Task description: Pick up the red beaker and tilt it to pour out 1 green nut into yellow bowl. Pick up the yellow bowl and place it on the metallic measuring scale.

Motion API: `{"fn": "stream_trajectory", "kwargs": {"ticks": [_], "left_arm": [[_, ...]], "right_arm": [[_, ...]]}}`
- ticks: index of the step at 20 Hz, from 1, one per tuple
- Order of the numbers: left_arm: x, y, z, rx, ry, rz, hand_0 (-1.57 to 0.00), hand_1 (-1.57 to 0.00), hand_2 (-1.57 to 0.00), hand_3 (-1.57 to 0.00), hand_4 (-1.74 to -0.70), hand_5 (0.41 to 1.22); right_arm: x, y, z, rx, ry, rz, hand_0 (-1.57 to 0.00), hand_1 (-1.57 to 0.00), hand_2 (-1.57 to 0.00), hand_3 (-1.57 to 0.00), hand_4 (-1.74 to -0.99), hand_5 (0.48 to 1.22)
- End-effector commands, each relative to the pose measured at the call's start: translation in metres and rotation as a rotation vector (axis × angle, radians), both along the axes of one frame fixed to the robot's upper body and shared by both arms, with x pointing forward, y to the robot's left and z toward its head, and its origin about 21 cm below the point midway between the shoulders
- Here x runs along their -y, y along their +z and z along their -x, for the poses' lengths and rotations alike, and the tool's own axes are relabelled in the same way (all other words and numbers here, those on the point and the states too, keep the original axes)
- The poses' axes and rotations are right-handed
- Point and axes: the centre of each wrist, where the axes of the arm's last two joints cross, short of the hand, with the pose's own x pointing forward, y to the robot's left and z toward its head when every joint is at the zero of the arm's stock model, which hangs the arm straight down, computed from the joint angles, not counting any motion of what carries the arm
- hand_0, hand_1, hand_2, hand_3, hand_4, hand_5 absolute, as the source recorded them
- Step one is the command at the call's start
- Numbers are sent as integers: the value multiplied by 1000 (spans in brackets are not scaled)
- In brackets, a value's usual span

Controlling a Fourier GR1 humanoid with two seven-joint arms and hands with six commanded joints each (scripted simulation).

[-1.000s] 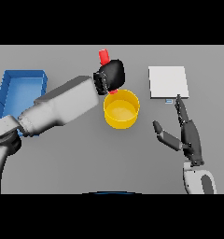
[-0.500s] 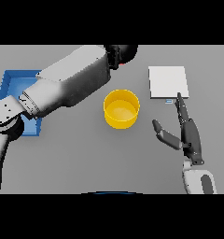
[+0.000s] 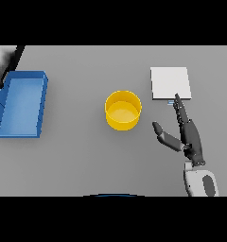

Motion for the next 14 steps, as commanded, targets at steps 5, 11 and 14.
{"fn": "stream_trajectory", "kwargs": {"ticks": [5, 11, 14], "left_arm": [[-114, -23, -9, -82, 181, 602, -1571, -1571, -1571, -1545, -1739, 1221], [-181, -115, -4, -23, 504, 944, -1571, -1571, -1571, -1564, -1740, 1221], [-198, -154, 5, -21, 646, 1098, -1571, -1571, -1571, -1567, -1741, 1221]], "right_arm": [[0, -1, -4, 1, 6, 19, 1, 1, 1, 1, -1125, 601], [2, -1, -7, -8, 24, 47, 1, 1, 1, 1, -1134, 632], [1, -3, -5, 10, 35, 44, 1, 1, 1, 1, -1133, 655]]}}
